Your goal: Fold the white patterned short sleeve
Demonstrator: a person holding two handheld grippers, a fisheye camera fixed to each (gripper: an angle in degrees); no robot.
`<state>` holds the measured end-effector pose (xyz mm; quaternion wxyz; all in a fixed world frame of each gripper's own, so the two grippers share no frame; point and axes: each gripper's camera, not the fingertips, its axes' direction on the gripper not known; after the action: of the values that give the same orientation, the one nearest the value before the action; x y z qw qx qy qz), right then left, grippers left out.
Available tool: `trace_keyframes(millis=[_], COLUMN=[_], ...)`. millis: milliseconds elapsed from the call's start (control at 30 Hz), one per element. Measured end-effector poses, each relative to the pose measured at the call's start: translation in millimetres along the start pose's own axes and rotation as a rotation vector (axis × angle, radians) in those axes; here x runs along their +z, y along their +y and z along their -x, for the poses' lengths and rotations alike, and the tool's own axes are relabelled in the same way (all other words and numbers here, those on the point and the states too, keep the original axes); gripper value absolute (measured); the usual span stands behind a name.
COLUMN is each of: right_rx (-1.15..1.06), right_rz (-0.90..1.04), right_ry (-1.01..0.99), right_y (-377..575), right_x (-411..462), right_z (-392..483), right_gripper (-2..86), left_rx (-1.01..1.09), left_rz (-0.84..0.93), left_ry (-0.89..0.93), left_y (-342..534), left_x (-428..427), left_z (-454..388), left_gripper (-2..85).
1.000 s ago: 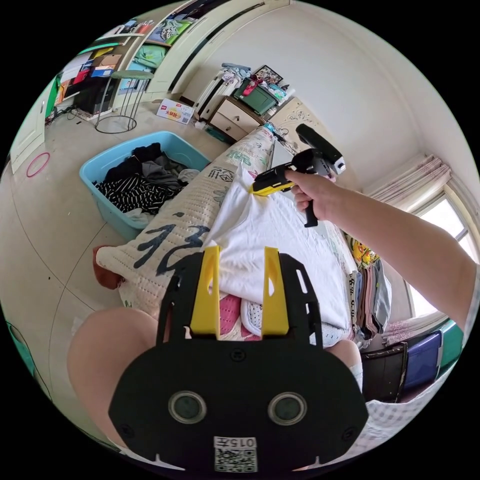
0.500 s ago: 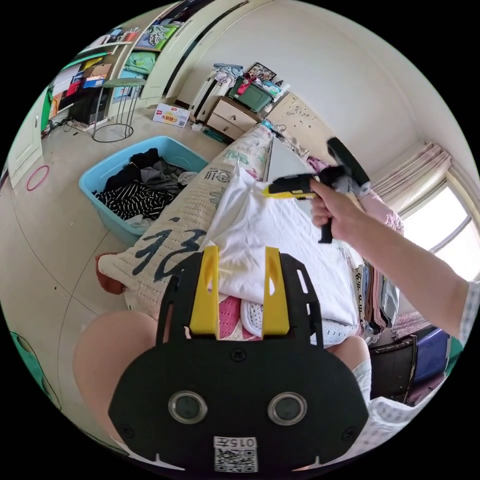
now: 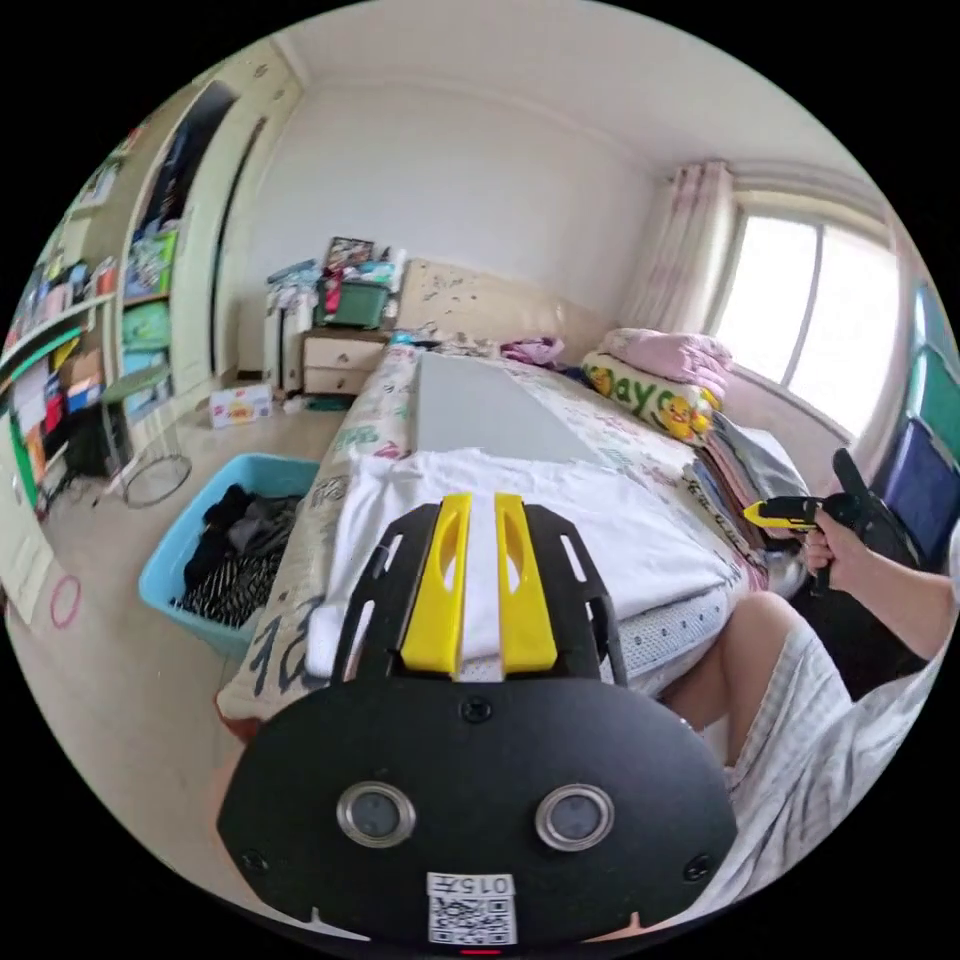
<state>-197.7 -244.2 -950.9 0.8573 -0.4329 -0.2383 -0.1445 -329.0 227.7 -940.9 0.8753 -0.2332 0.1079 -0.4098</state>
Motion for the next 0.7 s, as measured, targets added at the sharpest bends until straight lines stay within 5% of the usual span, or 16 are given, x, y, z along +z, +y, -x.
trace_keyframes(millis=[167, 300, 700], right_rx=[0.132, 0.209, 0.249], right_rz=[0.024, 0.016, 0.219], right_ry=[-0.073, -0.130, -0.290], right_y=[85, 124, 192], right_x=[31, 59, 160], right_z=[-105, -151, -242], right_gripper=[6.8, 8.1, 9.7], left_rx=[0.224, 0.349, 0.248], left_rz=[-0.093, 0.258, 0.700], left_ry=[0.242, 0.440, 0.293], left_y=[-64, -131, -187], left_x=[63, 192, 518], left_z=[-81, -160, -289], left_gripper=[4.5, 6.7, 11.4])
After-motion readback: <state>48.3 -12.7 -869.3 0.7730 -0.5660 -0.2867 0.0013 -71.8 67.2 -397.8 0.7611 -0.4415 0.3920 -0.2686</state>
